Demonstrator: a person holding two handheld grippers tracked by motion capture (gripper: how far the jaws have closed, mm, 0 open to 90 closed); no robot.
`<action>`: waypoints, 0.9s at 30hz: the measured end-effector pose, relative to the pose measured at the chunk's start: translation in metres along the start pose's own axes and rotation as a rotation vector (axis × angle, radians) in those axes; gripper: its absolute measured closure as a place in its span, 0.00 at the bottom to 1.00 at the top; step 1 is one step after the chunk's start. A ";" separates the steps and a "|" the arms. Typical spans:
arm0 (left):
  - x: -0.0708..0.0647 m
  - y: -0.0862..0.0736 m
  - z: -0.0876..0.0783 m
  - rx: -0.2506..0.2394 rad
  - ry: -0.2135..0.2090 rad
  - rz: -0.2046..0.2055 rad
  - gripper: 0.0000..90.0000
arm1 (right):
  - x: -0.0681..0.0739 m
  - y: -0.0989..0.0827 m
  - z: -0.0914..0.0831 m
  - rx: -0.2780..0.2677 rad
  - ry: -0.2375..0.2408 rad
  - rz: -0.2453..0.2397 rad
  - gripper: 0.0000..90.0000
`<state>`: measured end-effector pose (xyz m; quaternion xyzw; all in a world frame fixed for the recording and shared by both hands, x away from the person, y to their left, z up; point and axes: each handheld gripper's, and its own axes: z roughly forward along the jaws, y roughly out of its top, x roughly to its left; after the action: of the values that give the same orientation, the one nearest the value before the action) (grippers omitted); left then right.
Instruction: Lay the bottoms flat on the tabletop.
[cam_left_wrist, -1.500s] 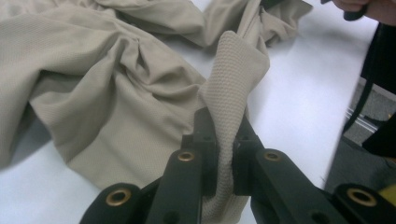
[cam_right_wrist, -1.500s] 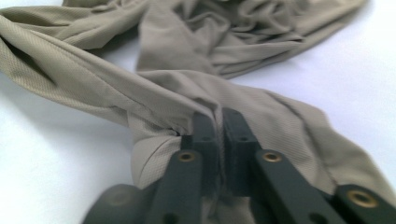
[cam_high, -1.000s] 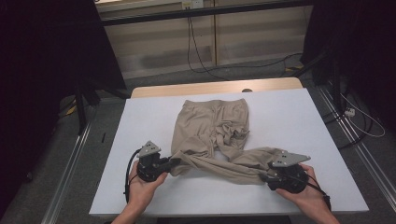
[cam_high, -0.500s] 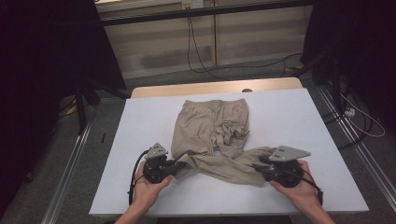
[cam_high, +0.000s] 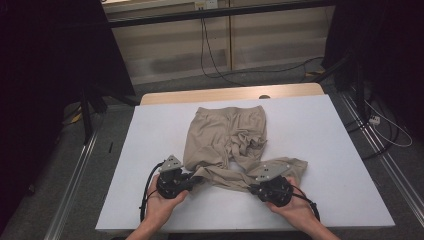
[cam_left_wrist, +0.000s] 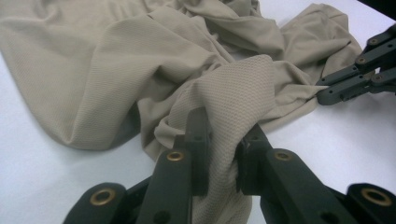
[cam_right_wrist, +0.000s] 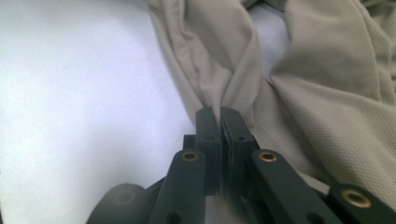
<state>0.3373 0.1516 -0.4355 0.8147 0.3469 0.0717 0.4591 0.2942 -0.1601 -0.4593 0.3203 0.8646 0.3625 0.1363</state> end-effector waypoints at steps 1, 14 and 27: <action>-0.001 0.000 0.000 0.002 -0.004 0.000 0.87 | 0.004 0.000 -0.001 0.007 -0.007 -0.022 0.97; -0.014 -0.002 0.005 0.024 -0.018 0.054 0.84 | 0.061 0.007 -0.013 -0.078 0.386 -0.031 0.98; -0.003 0.000 0.008 0.016 0.089 0.058 0.37 | 0.033 0.019 0.023 -0.033 0.092 -0.062 0.42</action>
<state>0.3386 0.1440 -0.4392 0.8240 0.3438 0.1183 0.4346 0.2882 -0.1165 -0.4620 0.2742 0.8732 0.3868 0.1129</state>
